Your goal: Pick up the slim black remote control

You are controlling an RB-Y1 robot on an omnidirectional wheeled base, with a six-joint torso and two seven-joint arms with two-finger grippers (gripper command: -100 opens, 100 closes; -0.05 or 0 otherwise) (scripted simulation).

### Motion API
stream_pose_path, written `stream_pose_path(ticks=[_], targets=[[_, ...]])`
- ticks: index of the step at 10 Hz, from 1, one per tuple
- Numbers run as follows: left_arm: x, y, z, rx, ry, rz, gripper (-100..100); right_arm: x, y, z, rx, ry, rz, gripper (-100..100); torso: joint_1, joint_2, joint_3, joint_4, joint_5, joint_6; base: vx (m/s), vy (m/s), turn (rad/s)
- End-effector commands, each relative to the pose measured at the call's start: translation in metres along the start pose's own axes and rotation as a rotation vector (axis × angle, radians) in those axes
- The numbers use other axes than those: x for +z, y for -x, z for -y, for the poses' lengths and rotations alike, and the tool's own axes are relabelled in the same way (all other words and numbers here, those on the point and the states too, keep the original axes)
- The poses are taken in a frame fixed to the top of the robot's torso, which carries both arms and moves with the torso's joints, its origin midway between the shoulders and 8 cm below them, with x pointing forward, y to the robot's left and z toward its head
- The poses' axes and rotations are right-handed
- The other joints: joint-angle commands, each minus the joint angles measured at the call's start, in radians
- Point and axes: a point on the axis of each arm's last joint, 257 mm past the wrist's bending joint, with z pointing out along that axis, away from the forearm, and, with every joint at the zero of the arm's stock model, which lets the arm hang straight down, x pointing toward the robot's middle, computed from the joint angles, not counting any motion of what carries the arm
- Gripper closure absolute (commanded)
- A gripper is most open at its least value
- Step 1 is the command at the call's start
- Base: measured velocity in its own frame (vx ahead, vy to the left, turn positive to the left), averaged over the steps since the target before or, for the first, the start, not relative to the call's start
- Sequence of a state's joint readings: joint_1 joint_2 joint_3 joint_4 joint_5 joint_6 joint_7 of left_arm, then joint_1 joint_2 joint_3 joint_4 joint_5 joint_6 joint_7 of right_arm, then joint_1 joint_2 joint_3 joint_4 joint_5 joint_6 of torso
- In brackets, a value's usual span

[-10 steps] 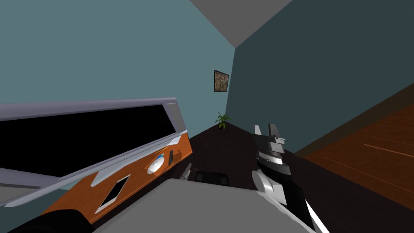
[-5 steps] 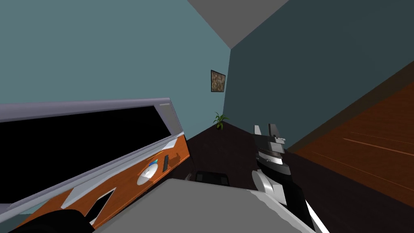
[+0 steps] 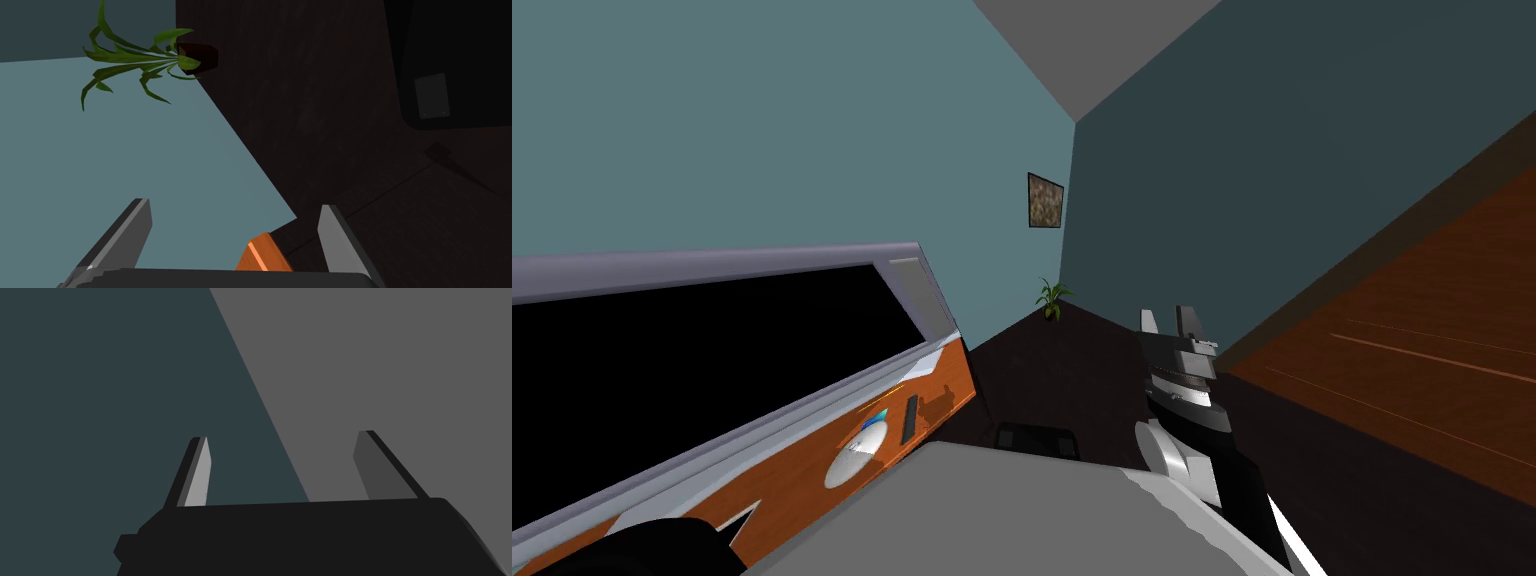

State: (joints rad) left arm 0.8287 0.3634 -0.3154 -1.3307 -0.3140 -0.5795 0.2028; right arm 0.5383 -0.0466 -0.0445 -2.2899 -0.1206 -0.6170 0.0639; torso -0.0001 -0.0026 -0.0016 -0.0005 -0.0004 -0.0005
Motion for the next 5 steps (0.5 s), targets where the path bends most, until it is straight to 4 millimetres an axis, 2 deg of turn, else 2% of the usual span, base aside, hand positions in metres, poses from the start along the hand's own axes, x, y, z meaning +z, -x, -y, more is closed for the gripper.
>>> stream_pose_path(ticks=[1, 5], targets=[[-0.013, -0.008, -0.027, -0.005, 0.06, -0.033, -100, 0.0, 0.0, 0.0, 0.0, 0.0, 0.0, 0, 0.0, 0.0, 0.0, 0.0, 0.0, 0.0, 0.07, 0.005, -0.183], [-0.046, -0.021, -0.083, -0.015, 0.193, -0.09, -100, 0.0, 0.0, 0.0, 0.0, 0.0, 0.0, 0, 0.0, -0.003, -0.001, -0.001, 0.0, 0.0, 0.087, 0.012, -0.144]])
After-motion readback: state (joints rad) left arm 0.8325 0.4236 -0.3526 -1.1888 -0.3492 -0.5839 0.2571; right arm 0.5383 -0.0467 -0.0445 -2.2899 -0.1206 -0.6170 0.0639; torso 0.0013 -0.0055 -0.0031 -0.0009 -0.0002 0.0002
